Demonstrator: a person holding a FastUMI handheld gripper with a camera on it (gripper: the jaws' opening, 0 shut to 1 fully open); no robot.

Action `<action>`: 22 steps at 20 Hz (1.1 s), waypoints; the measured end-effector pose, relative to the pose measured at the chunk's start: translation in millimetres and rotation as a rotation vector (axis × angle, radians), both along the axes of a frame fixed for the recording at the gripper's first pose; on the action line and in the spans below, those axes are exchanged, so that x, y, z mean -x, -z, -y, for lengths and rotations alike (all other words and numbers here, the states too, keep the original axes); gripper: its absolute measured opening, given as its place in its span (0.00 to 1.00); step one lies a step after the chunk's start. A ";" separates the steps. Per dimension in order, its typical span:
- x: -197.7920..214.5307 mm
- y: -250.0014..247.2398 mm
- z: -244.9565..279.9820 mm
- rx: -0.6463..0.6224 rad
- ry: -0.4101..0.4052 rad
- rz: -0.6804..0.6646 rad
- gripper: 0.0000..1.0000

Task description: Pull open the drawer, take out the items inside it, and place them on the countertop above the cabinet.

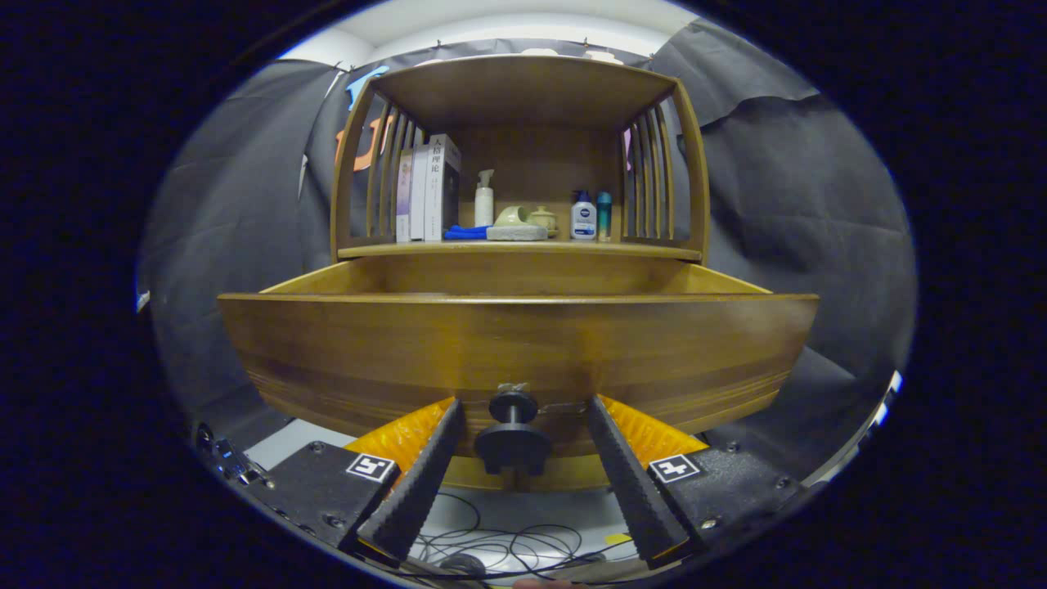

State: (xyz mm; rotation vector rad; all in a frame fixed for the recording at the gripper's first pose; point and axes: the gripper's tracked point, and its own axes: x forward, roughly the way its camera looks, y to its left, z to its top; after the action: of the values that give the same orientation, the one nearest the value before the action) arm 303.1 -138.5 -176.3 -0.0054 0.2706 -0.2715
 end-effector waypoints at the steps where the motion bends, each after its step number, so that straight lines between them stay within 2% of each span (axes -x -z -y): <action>1: -0.8 0.3 -0.5 0.002 -0.003 0.001 0.98; 14: -14.1 -3.8 4.5 0.001 -0.012 0.002 0.98; 22: -59.5 -15.8 13.2 -0.020 -0.007 -0.010 0.98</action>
State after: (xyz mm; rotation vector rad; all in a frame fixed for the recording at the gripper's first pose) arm 362.6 -151.7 -160.4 0.0117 0.2833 -0.2616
